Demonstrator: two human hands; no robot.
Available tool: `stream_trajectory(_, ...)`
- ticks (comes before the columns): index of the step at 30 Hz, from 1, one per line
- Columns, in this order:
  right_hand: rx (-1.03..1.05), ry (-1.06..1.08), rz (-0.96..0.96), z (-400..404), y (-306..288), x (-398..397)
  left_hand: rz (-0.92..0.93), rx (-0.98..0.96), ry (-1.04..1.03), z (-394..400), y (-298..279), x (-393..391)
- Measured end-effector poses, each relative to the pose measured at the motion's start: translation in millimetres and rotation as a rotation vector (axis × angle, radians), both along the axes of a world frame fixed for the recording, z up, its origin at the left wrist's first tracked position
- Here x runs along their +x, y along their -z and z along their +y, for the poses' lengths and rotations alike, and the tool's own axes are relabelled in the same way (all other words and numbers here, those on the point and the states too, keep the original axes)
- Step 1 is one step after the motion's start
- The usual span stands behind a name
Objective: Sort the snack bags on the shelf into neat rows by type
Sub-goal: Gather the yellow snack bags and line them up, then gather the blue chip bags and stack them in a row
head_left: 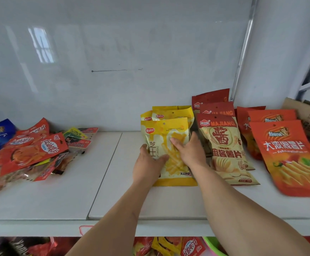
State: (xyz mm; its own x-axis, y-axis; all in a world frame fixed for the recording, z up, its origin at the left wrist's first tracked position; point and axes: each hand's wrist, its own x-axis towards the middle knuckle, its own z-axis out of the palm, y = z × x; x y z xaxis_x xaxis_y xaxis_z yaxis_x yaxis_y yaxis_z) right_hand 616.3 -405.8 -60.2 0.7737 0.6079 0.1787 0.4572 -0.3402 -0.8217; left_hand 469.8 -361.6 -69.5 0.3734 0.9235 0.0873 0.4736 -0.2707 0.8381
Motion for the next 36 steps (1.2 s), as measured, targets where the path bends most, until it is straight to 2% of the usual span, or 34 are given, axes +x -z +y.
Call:
stream_trajectory(6, -0.102, 0.057, -0.226, -6.1, -1.7, -13.7, 0.005, -0.009, -0.043, 0.0, -5.9, -13.1)
stream_trajectory(17, -0.191, 0.116, -0.399, -18.3, 1.8, -49.8, 0.007, 0.026, -0.112, -10.1, 1.5, -49.6)
stream_trajectory(20, -0.169, 0.115, -0.506, -18.8, -1.1, -59.1, 0.027, 0.064, -0.150, -8.8, -1.4, -61.1)
stream_trajectory(27, -0.167, -0.077, -0.762, 1.4, -4.0, -89.4, 0.165, 0.195, -0.201, 2.6, -10.3, -100.4)
stream_trajectory(31, -0.132, -0.172, -0.793, 23.3, -2.9, -127.8, 0.285, 0.279, -0.229, 23.3, -12.8, -138.4)
stream_trajectory(36, -0.214, -0.277, -0.814, 60.2, -6.9, -186.2, 0.286, 0.347, -0.250, 55.8, -17.0, -195.7)
